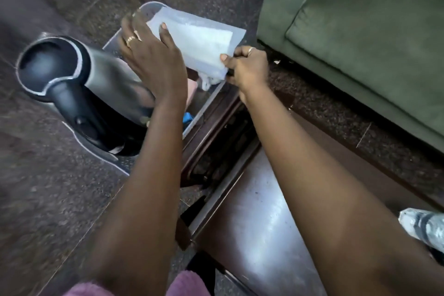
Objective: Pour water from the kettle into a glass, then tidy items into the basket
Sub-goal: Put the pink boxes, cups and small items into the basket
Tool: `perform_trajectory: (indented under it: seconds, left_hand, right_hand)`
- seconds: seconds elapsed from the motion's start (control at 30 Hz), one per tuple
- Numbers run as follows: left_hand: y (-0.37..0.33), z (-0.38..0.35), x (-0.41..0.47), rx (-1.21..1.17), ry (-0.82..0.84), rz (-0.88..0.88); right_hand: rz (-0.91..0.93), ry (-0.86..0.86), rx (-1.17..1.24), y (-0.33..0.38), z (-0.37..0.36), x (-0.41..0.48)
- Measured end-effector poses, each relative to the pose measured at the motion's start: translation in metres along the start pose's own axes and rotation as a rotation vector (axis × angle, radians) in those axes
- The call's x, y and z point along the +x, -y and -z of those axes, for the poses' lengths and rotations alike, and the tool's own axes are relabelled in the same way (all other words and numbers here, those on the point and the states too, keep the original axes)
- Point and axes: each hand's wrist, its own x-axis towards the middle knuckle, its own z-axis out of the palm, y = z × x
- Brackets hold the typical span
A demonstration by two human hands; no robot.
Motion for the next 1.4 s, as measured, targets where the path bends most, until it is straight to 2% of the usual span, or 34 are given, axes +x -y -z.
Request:
perform_trajectory:
  seconds: [0.17,0.37,0.47,0.57,0.63,0.73,0.9,1.0,1.17,1.27,1.4]
  left_hand:
    - [0.023,-0.018,-0.010,-0.004,0.153,-0.007]
    - [0.037,-0.030,-0.013,0.037,0.272,0.021]
    - [0.037,-0.032,-0.009,0.076,0.299,0.043]
    - [0.032,-0.030,-0.009,0.090,0.278,0.049]
    - [0.025,-0.028,-0.016,0.074,0.248,0.008]
    - [0.011,-0.027,-0.041,0.043,0.260,-0.116]
    - [-0.007,-0.031,-0.113,-0.016,0.347,-0.295]
    - [-0.014,-0.031,-0.179,0.012,0.448,-0.398]
    - [-0.019,-0.023,-0.326,0.052,0.735,-0.474]
    - [-0.022,-0.016,-0.414,0.110,0.880,-0.542]
    - [-0.035,-0.001,-0.518,0.221,1.009,-0.758]
  right_hand:
    - [-0.116,0.018,0.011,-0.009,-0.044,0.004]
    - [-0.032,0.033,-0.341,-0.004,-0.062,0.010]
    - [0.004,-0.049,-0.447,0.000,-0.069,0.004]
    - [0.127,-0.208,-0.603,-0.002,-0.063,-0.006]
    - [0.213,-0.287,-0.681,-0.002,-0.053,-0.016]
    - [0.278,-0.294,-0.697,-0.009,-0.033,-0.029]
    - [0.350,-0.364,-0.832,-0.054,0.032,-0.056]
    - [0.342,-0.326,-0.884,-0.097,0.091,-0.082]
    - [0.219,-0.140,-0.949,-0.176,0.208,-0.150]
    - [0.117,-0.112,-0.988,-0.224,0.277,-0.194]
    - [-0.038,-0.126,-1.011,-0.276,0.359,-0.258]
